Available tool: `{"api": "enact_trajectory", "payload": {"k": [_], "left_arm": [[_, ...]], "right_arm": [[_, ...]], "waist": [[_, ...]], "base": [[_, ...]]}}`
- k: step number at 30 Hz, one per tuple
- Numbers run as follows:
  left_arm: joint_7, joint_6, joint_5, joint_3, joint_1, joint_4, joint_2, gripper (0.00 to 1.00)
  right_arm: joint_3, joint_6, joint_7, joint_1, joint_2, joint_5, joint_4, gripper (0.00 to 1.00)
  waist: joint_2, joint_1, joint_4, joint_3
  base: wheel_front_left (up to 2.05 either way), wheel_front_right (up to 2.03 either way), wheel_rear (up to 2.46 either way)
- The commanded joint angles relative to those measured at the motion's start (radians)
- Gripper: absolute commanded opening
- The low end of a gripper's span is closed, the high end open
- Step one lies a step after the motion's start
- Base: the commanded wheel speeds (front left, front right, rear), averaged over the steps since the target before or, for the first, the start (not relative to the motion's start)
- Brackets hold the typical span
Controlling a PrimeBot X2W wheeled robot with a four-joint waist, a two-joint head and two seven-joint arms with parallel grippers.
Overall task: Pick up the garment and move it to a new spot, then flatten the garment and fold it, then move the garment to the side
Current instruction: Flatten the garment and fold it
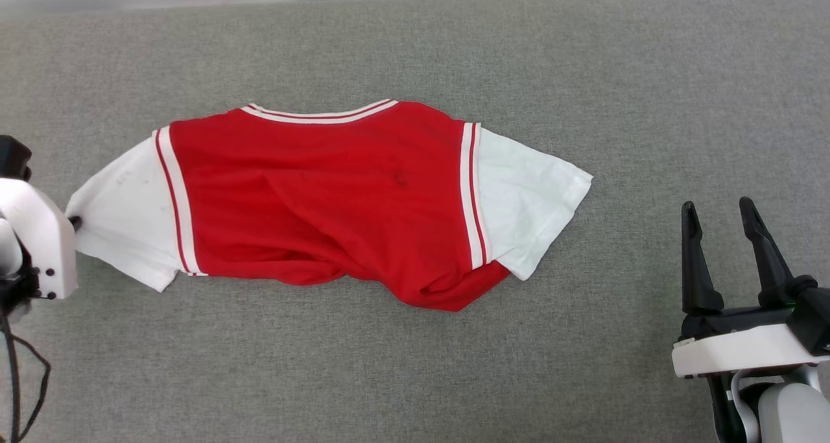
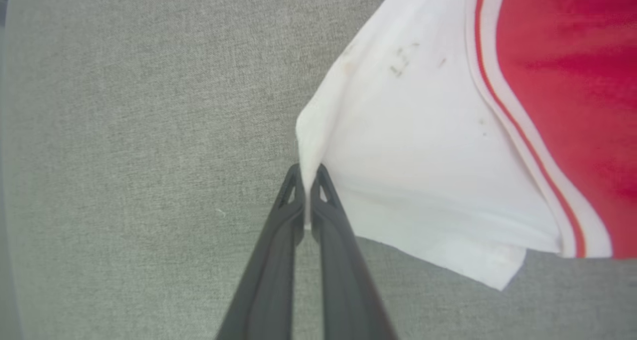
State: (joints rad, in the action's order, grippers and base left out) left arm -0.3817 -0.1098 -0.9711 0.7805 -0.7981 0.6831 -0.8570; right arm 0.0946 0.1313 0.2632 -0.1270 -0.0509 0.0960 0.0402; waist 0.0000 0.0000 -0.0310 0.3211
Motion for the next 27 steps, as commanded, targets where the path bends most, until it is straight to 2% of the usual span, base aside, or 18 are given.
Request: {"api": "enact_trajectory", "payload": {"k": [1,10,20,27], "left_arm": [[0.010,0.005,0.002,0.000,0.010,0.003,0.009,0.00],[0.041,0.009,-0.010,0.014,0.041,0.037,0.071,0.00],[0.115,0.000,0.005,0.021,0.044,0.085,0.096,0.00],[0.191,-0.001,0.030,0.024,0.022,0.059,0.112,0.00]], "right_arm": [[0.004,-0.001,0.002,0.007,0.001,-0.004,0.003,1.00],[0.010,-0.001,0.002,0.000,0.002,-0.026,0.007,1.00],[0.002,-0.001,0.002,0.010,0.002,-0.031,-0.001,1.00],[-0.038,-0.001,0.002,-0.091,0.002,-0.125,-0.015,1.00]], "waist": [[0.0000,0.0000,0.005,-0.006],[0.0000,0.0000,0.015,-0.031],[0.0000,0.0000,0.019,-0.049],[0.0000,0.0000,0.037,-0.069]], "base": [[0.00,0.00,0.00],[0.00,0.00,0.00],[0.00,0.00,0.00],[0.00,0.00,0.00]]}}
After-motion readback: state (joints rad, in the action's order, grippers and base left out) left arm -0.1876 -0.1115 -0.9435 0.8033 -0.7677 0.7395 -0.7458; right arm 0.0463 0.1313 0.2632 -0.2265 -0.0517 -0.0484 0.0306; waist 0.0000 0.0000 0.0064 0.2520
